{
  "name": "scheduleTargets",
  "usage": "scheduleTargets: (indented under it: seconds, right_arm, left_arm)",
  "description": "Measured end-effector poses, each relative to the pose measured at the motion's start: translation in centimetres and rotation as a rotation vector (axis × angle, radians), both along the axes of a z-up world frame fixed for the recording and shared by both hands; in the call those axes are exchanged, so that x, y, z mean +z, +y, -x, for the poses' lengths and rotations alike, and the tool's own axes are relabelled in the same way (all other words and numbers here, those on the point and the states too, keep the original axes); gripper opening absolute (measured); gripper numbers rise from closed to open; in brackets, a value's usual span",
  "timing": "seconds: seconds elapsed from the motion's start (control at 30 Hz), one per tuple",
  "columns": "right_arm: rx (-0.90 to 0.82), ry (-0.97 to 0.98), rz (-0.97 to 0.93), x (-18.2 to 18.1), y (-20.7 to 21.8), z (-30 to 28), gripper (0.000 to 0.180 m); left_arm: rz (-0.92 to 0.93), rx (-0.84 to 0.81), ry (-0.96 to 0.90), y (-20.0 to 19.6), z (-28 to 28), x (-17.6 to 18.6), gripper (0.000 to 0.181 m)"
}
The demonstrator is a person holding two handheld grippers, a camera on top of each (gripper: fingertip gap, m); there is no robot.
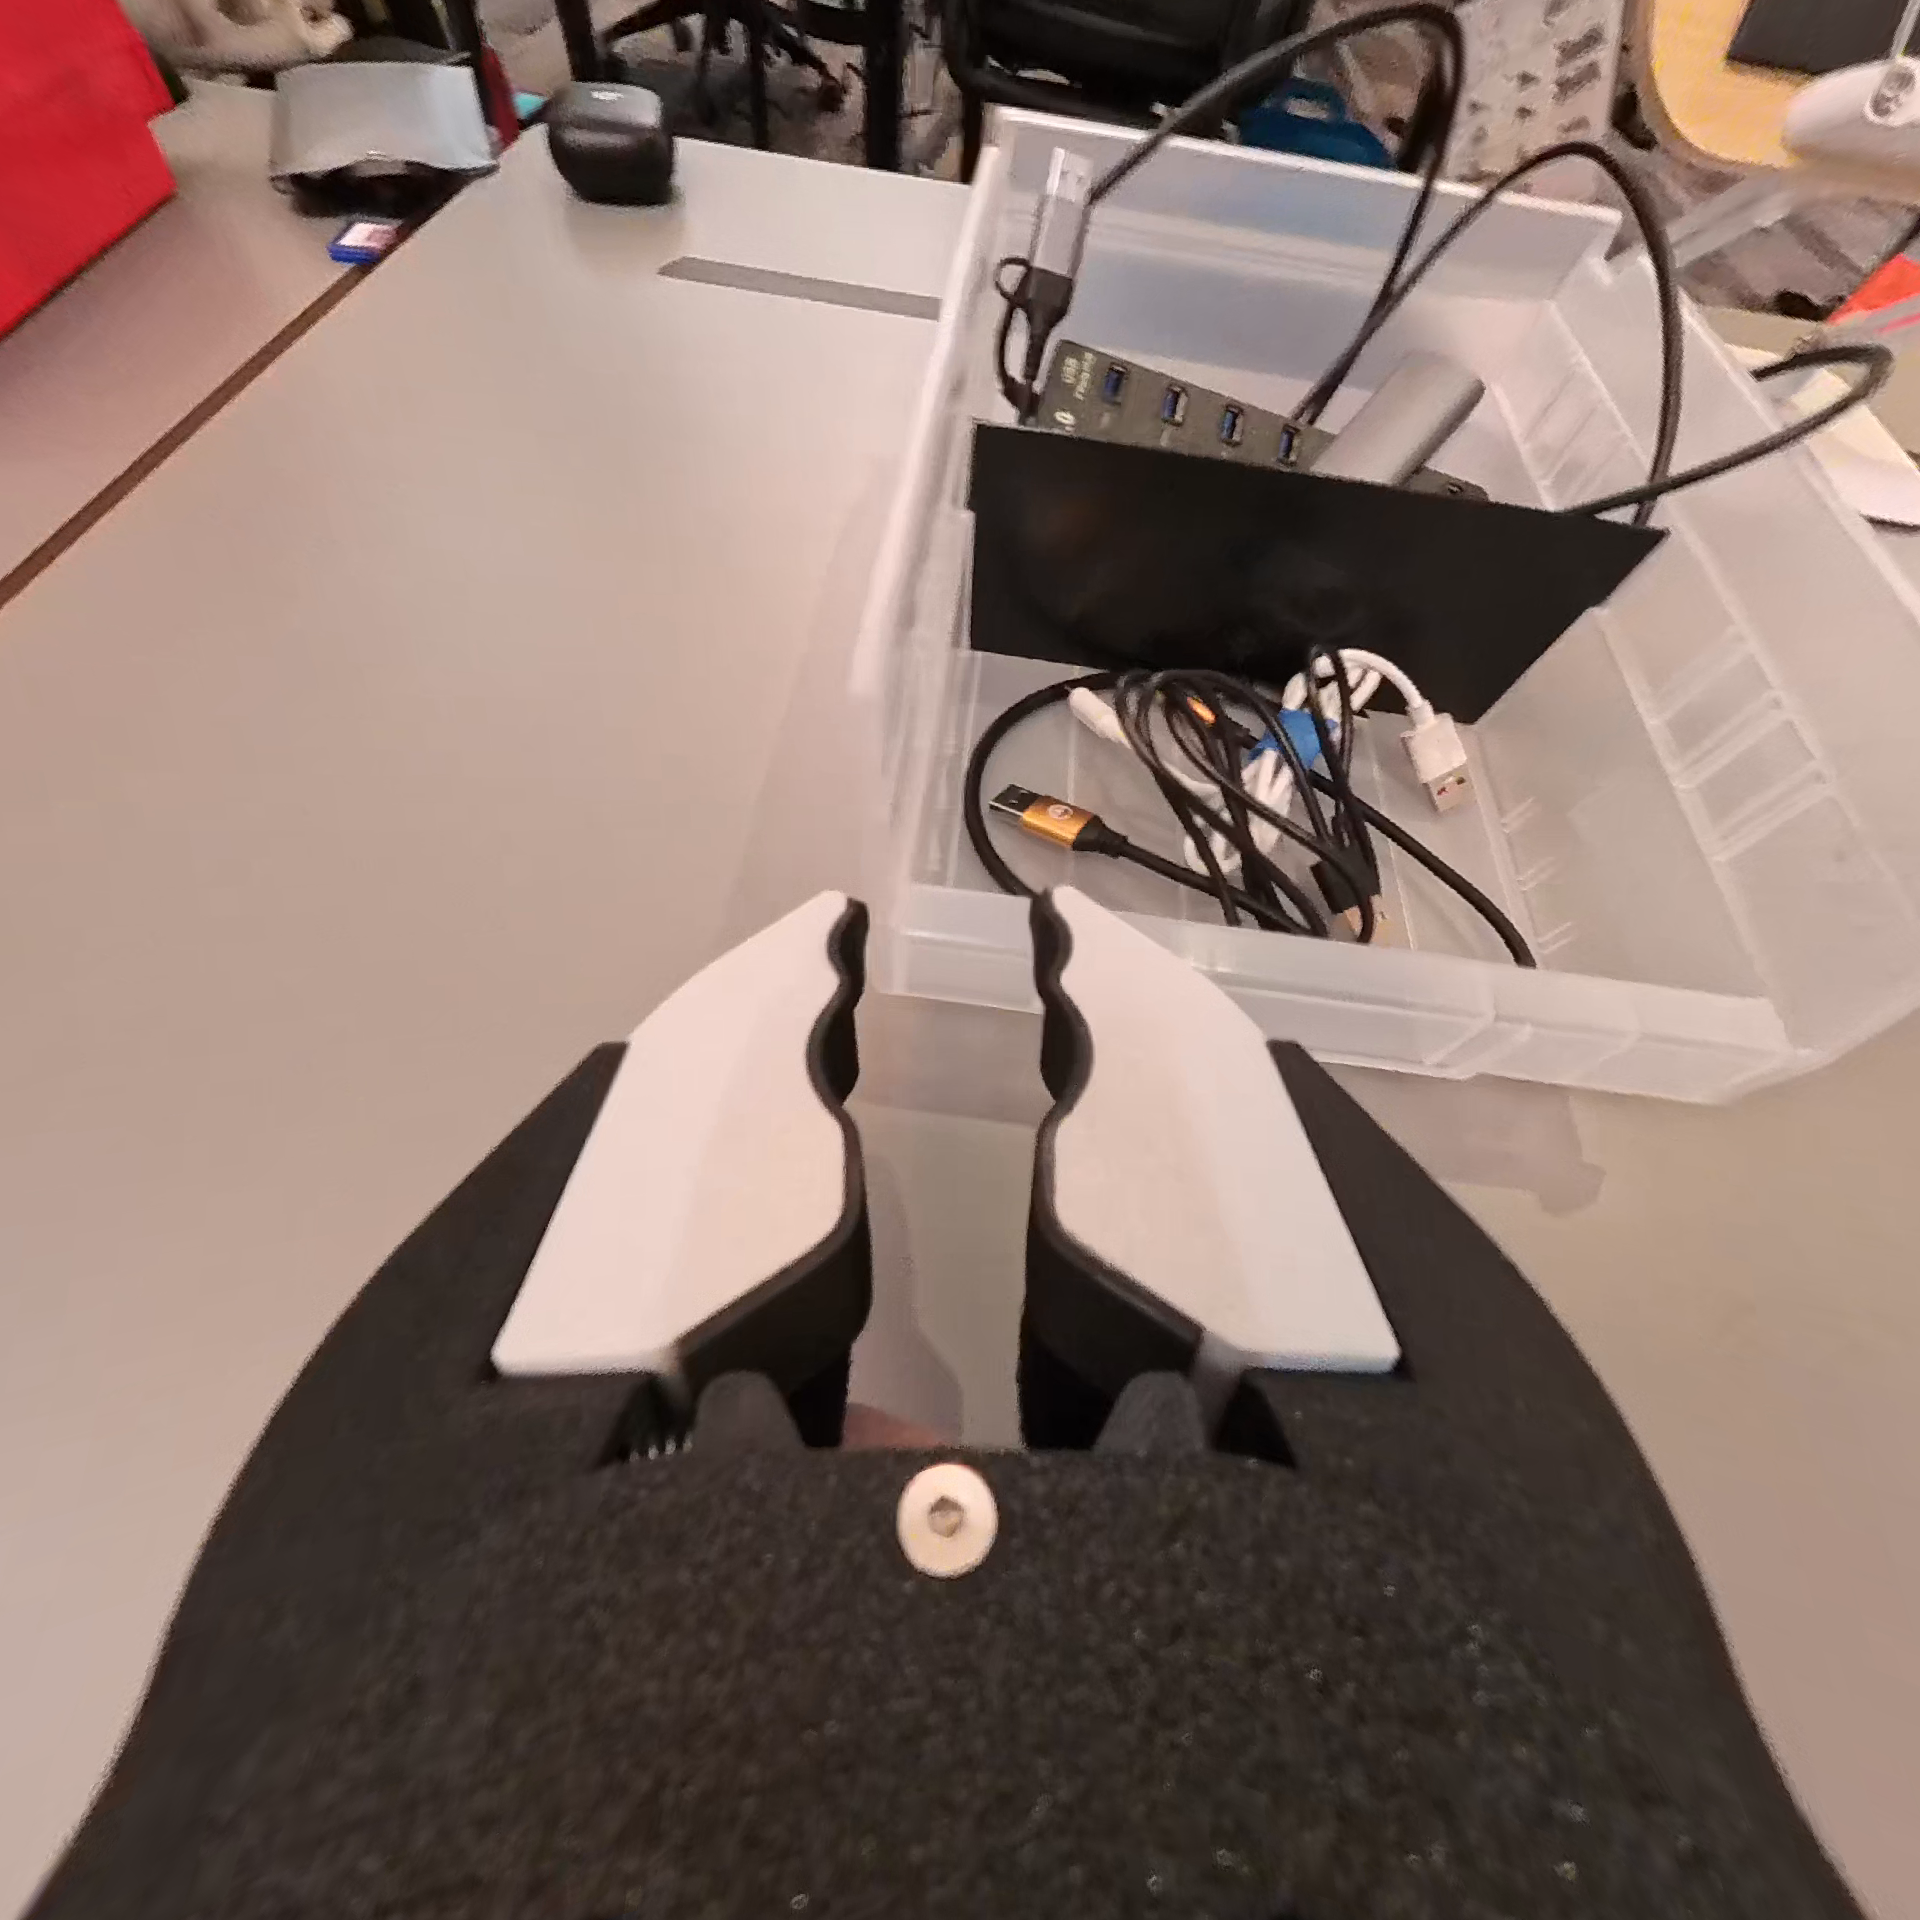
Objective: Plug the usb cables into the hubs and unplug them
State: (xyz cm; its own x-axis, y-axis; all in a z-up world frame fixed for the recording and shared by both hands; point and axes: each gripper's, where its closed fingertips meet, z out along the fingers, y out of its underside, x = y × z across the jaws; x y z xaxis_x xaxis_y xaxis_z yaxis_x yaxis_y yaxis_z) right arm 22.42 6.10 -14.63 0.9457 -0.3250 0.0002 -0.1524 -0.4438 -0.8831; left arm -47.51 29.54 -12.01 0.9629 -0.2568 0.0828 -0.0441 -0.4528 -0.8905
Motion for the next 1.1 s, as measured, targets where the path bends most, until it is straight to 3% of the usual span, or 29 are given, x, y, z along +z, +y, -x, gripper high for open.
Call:
scheduleTargets:
  seconds: [0.2, 0.27, 0.4, 0.53, 0.6, 0.67, 0.8, 0.83, 0.9, 1.1]
  right_arm:
    - [-0.018, 0.028, -0.020, 0.1, 0.8, -0.5, 0.005]
    - [-0.051, -0.019, -0.006, 0.5, 0.5, -0.9, 0.028]
    - [-0.161, -0.223, -0.019, 4.3, -1.8, -1.4, 0.034]
    - [-0.170, -0.374, -0.131, 8.8, -3.3, 2.9, 0.032]
    - [-0.055, -0.348, -0.188, 9.3, -2.3, 7.4, 0.029]
    - [0.180, -0.215, -0.225, 8.2, 0.0, 14.2, 0.025]
    - [0.747, 0.162, -0.226, 5.6, 1.6, 28.7, 0.029]
    - [0.822, 0.204, -0.209, 5.3, 1.4, 30.7, 0.029]
    - [0.889, 0.203, -0.217, 5.4, 0.9, 32.9, 0.029]
    - [0.848, 0.152, -0.200, 4.7, 1.5, 31.7, 0.027]
  left_arm:
    - [-0.035, -0.146, 0.059, 2.3, -1.7, 0.0, 0.031]
    - [-0.015, -0.158, 0.051, 3.5, -1.9, -0.4, 0.029]
    - [0.002, -0.117, 0.071, 4.1, -1.5, -0.7, 0.026]
    - [-0.094, -0.126, 0.063, 2.8, -0.4, 1.5, 0.031]
    - [-0.141, -0.104, -0.008, 2.9, 1.1, 3.1, 0.036]
    - [-0.184, -0.110, -0.102, 4.2, 2.3, 4.4, 0.039]
    - [-0.103, -0.215, -0.021, 6.6, 1.6, 1.5, 0.041]
    - [-0.090, -0.234, 0.021, 7.0, 1.3, 0.8, 0.031]
    - [-0.087, -0.270, 0.030, 7.3, 0.6, 0.2, 0.004]
    - [-0.032, -0.207, 0.045, 6.3, 1.6, 0.1, 0.003]
